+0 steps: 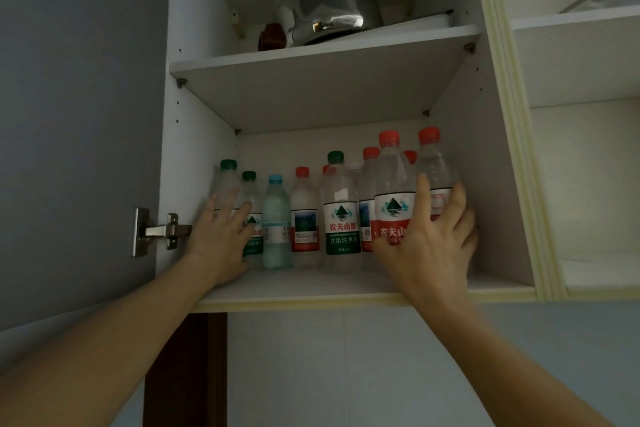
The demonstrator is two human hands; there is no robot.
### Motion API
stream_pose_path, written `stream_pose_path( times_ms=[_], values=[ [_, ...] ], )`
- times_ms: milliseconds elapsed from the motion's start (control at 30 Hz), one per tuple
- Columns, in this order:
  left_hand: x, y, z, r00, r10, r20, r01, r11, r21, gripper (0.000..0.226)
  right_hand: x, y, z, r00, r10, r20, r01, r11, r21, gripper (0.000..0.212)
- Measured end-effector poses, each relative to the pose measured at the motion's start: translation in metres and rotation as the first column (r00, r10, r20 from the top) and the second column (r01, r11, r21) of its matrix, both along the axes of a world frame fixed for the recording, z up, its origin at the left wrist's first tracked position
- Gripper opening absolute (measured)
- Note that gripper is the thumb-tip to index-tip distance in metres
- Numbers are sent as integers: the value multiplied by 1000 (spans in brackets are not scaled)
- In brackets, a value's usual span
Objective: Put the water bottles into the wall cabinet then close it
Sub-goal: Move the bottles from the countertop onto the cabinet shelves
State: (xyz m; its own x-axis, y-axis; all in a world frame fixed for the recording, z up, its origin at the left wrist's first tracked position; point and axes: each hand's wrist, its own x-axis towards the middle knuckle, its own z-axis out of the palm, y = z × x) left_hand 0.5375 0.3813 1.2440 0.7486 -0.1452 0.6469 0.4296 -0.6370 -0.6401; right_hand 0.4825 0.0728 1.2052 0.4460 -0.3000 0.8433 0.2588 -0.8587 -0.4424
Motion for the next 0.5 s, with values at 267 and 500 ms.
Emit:
stream_pose_path(
  times_ms=[267,500],
  values=[
    [1,-40,-5,806,-548,222,590,718,-369,68,-4,3,-2,996,-4,84,15,991,-134,101],
    [35,-122,27,404,-755,516,485,-302,-821,86,3,3,-4,997,-25,69,38,980,-197,96]
  ],
)
